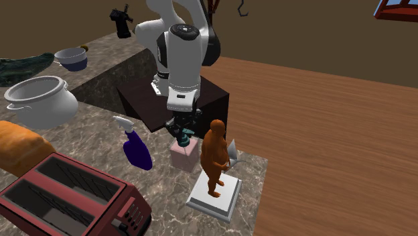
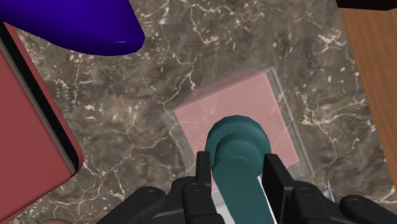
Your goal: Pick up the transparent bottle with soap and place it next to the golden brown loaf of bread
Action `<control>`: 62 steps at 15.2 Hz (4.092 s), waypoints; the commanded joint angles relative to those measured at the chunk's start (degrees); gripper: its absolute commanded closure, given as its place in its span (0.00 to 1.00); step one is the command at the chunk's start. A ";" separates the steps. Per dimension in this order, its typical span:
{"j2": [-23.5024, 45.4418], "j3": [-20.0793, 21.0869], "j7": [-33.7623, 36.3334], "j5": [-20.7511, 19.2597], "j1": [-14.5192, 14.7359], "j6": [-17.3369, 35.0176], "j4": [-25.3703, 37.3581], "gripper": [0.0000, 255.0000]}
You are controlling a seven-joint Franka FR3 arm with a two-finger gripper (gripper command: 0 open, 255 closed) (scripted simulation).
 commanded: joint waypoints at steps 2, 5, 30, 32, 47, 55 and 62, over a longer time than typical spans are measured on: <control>0.00 0.00 0.00 0.00 0.00 0.00 0.00 1.00; 0.01 0.01 0.00 0.01 0.00 -0.01 0.01 1.00; -9.34 -0.03 0.26 -1.83 0.59 -16.27 7.13 1.00; -9.91 0.01 0.22 -1.90 0.62 -17.77 8.07 1.00; -12.63 0.31 -0.35 -2.09 0.86 -29.06 16.72 1.00; -12.94 0.43 -0.85 -1.97 0.95 -35.16 22.54 1.00; -17.43 -1.77 -4.86 -3.34 -1.10 -36.06 19.55 1.00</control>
